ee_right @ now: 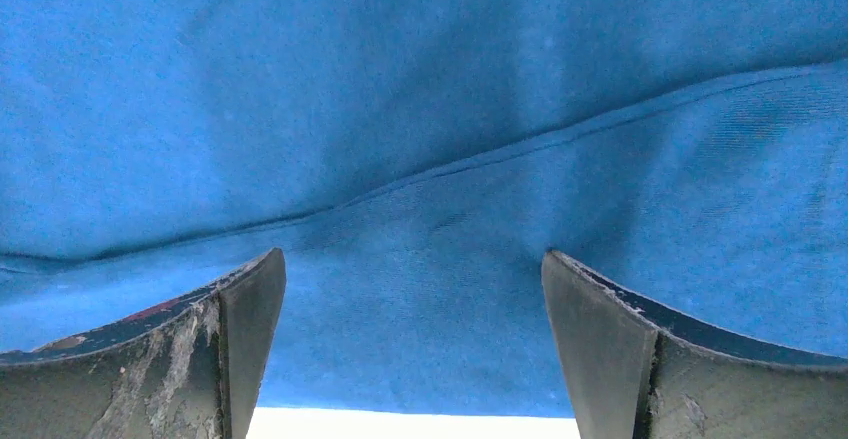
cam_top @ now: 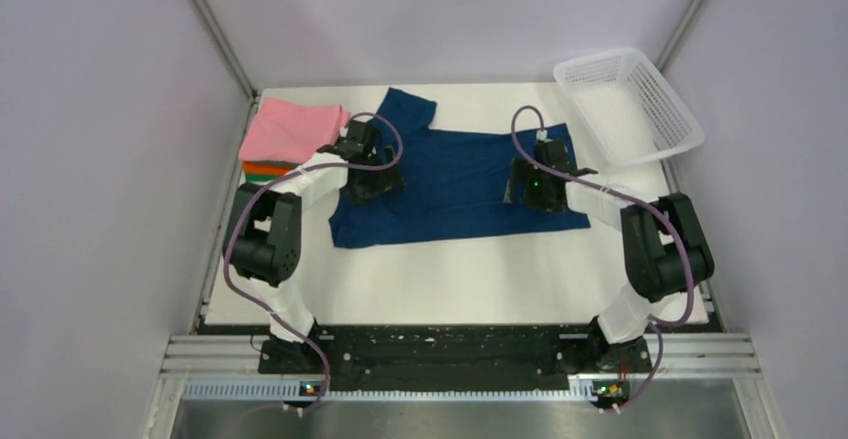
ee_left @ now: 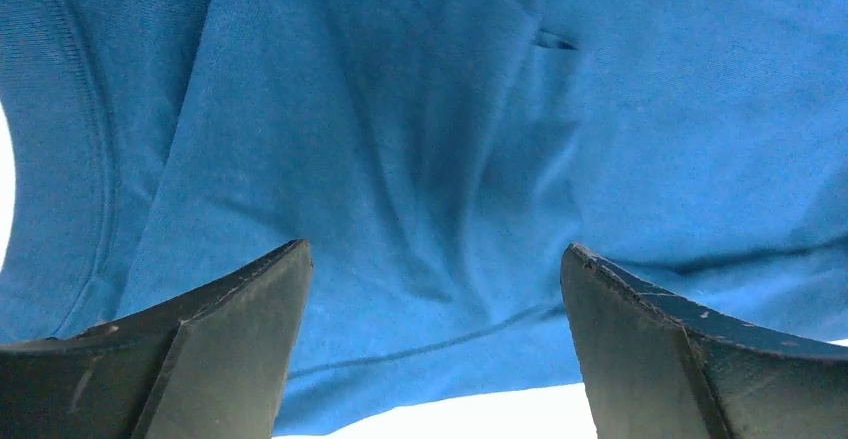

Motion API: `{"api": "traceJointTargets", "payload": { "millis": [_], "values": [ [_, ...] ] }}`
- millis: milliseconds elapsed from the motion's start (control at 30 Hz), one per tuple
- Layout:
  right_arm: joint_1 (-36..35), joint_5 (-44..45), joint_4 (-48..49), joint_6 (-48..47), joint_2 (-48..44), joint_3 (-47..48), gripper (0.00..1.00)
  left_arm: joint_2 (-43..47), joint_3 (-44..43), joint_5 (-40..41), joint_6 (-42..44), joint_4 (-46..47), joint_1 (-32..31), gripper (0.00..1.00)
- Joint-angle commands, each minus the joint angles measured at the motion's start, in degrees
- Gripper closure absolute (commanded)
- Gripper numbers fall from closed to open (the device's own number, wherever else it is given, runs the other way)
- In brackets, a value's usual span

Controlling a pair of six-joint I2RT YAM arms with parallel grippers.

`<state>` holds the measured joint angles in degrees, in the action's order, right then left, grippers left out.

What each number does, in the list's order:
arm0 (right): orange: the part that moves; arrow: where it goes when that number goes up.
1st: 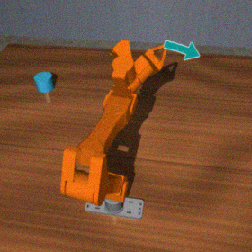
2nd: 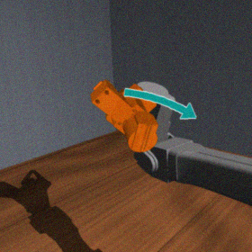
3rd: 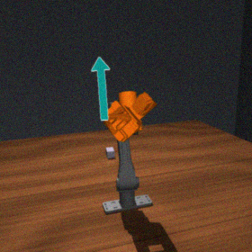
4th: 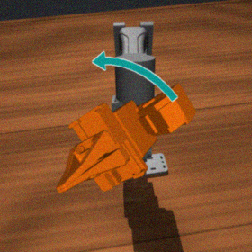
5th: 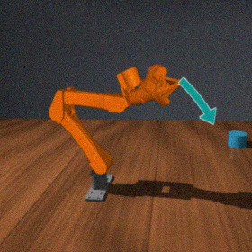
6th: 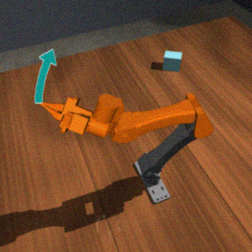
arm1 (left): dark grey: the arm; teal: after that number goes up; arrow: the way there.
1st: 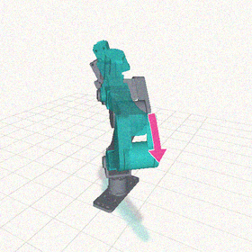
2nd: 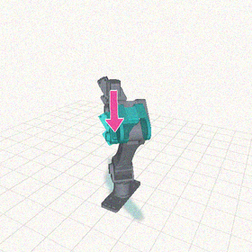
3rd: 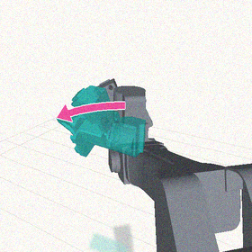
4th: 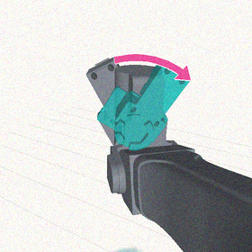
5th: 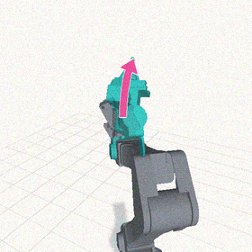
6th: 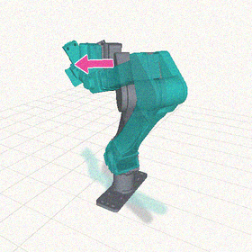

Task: Fold and stack the t-shirts
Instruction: Grab the side of the flattened tshirt furthest away from the robot with both arms

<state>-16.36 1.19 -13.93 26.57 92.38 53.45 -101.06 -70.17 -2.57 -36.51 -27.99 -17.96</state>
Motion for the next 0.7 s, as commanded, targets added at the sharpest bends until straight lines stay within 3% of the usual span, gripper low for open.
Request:
{"api": "traceJointTargets", "payload": {
  "millis": [0,167,400,667],
  "values": [
    [-1.6,0.0,2.4,-0.1,3.1,0.0,0.02,-2.9,2.2,-0.8,-2.1,4.2,0.3,0.01],
    [-1.8,-0.3,1.1,2.2,-3.3,-9.8,0.02,-0.1,11.2,-2.4,-5.1,3.7,-0.1,0.01],
    [-3.8,-0.9,-10.1,5.9,-19.6,-23.2,0.02,16.4,28.1,-1.5,-8.3,4.4,-2.8,0.01],
    [-9.7,-10.5,-21.0,17.1,-35.5,-30.7,0.01,32.3,39.9,3.0,-15.4,-2.5,-7.9,0.01]
  ]
}}
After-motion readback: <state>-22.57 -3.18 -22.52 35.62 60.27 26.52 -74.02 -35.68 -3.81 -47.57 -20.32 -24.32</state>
